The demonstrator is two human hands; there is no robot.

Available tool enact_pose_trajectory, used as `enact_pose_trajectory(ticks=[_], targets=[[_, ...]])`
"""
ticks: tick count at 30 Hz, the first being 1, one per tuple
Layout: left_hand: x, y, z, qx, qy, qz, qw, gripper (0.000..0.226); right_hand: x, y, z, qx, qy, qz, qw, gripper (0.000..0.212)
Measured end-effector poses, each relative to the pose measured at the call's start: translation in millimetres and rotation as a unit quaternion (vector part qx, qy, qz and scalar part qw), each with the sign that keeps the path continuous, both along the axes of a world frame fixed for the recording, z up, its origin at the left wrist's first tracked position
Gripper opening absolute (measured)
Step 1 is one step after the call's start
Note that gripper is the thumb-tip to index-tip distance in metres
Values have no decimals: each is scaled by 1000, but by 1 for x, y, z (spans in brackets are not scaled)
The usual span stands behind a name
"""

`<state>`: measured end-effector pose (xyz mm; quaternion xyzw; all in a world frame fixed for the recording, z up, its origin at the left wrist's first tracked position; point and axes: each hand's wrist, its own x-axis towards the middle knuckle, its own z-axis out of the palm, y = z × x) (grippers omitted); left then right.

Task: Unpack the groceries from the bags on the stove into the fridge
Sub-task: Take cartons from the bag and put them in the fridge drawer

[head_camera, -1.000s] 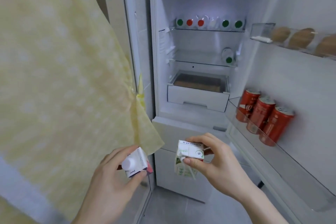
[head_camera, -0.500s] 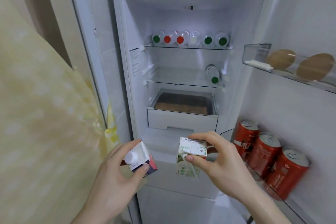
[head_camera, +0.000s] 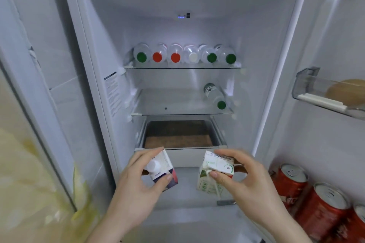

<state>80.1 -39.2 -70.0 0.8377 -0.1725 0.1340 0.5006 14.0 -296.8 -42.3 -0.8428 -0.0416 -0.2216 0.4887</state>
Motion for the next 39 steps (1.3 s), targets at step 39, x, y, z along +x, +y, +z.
enact_pose_trajectory(ticks=[39], targets=[[277, -92, -83, 31, -17, 5, 999, 48, 202, 7, -98, 172, -27, -215, 961, 42]])
